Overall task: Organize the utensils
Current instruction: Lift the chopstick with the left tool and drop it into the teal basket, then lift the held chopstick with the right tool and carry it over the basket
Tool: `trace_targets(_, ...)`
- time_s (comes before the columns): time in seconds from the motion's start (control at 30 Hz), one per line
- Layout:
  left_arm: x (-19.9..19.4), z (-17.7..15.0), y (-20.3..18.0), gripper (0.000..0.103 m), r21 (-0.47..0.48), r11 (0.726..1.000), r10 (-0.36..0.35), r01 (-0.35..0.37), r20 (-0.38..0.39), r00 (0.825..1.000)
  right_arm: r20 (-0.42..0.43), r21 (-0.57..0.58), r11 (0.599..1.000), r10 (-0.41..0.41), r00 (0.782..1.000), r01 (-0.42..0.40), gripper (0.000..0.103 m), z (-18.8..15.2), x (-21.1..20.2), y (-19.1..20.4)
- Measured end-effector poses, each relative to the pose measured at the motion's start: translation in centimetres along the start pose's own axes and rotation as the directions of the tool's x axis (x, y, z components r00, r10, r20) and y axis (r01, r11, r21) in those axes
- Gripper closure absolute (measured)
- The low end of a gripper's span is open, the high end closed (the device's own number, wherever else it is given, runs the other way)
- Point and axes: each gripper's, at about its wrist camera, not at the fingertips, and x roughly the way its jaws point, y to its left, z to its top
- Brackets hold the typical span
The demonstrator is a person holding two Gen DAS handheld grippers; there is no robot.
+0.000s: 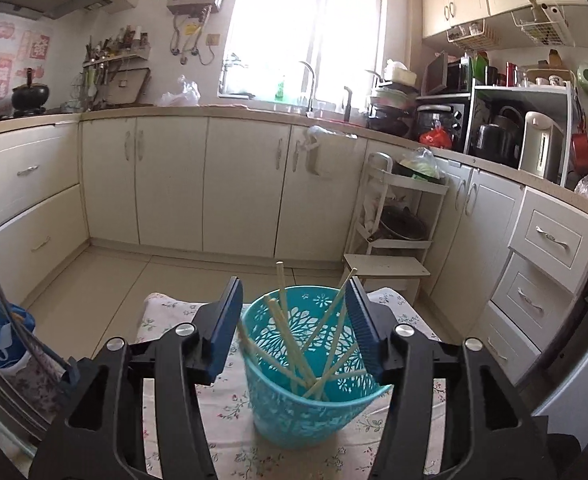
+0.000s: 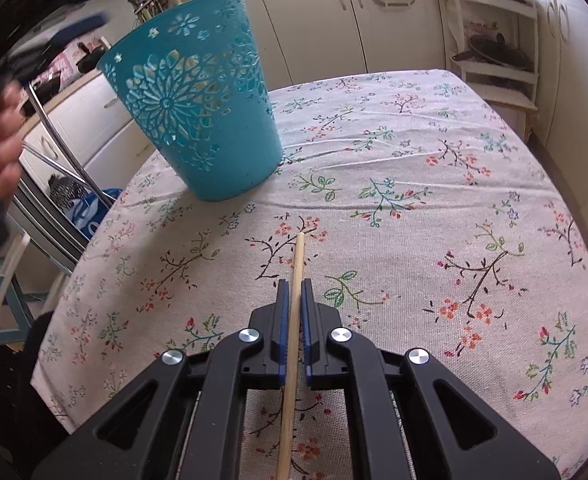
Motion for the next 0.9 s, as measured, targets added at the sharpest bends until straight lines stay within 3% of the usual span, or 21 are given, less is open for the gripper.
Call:
trace_targets(0.13, -4.1, -3.5, 1.6, 0.031, -0.044, 0.998, 0.053, -0.053, 0.002, 0.999, -0.002, -0.022, 0.999, -0.023, 1.0, 0.023, 0.095, 0.0, 0.1, 0.5)
trace_targets(0.27, -3.3, -9.0, 4.1, 0.029, -0.113, 0.989, 0.073, -0.092, -0.162, 0.984, -0.015, -0.054, 0.998, -0.046, 0.999, 0.045, 0.091, 0.2, 0.2, 1.3)
trace_targets(0.4, -1.4, -12.5, 6.6, 0.029, -0.177, 0.975, 0.084, -0.137, -0.275, 0.958, -0.022, -0.164, 0.975, -0.153, 0.988, 0.147, 0.091, 0.2, 0.5, 3.2)
trace_targets(0.5, -0.6, -13.9, 7.3, 0.029, -0.194, 0.971, 0.079, -0.143, -0.306, 0.949, -0.009, -0.229, 0.952, -0.209, 0.978, 0.202, 0.091, 0.0, 0.6, 4.2)
trace_targets(0.63, 0.1, -15.4, 7.6, 0.029, -0.202, 0.968, 0.072, -0.151, -0.35, 0.934, -0.018, -0.197, 0.961, -0.204, 0.979, 0.196, 0.096, 0.2, 0.4, 3.5)
trace_targets(0.8, 0.9, -15.3, 6.7, 0.025, -0.174, 0.975, 0.066, -0.141, -0.378, 0.924, -0.051, -0.074, 0.99, -0.128, 0.99, 0.124, 0.096, 0.8, 0.2, 1.8)
trace_targets(0.9, 1.1, -15.3, 6.3, 0.025, -0.153, 0.98, 0.062, -0.131, -0.388, 0.92, -0.053, -0.129, 0.98, -0.161, 0.986, 0.153, 0.096, 0.6, 0.4, 2.7)
